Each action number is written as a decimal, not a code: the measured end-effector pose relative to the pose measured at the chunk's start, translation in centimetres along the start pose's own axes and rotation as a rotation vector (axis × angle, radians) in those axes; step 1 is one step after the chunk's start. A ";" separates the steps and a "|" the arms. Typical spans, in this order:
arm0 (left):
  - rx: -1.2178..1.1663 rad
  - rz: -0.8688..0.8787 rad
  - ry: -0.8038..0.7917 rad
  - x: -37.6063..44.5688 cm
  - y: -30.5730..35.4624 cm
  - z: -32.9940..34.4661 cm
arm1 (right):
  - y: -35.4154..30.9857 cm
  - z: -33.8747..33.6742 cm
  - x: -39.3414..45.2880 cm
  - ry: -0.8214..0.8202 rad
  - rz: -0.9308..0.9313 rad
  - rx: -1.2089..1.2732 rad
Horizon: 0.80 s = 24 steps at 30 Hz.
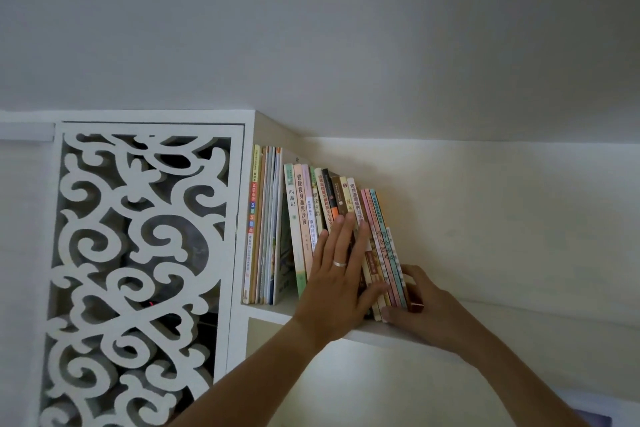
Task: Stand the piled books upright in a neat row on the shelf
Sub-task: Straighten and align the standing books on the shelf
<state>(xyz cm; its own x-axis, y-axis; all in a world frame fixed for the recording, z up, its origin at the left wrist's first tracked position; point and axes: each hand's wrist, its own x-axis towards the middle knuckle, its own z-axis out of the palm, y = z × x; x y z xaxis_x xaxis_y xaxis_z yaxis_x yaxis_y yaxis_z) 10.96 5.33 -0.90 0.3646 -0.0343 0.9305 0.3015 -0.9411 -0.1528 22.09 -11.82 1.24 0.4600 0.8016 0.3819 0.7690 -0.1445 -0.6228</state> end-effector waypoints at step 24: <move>-0.245 -0.213 0.122 -2.7 -5.3 -1.3 | -4.6 6.2 3.9 0.272 0.066 -0.224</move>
<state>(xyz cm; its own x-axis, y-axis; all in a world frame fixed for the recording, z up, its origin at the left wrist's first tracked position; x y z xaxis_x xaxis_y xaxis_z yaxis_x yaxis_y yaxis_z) 7.26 9.93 -2.18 0.2039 0.1452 0.9682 0.1339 -0.9838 0.1193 17.55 -4.40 1.35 0.5900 0.6072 0.5322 0.7981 -0.3384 -0.4986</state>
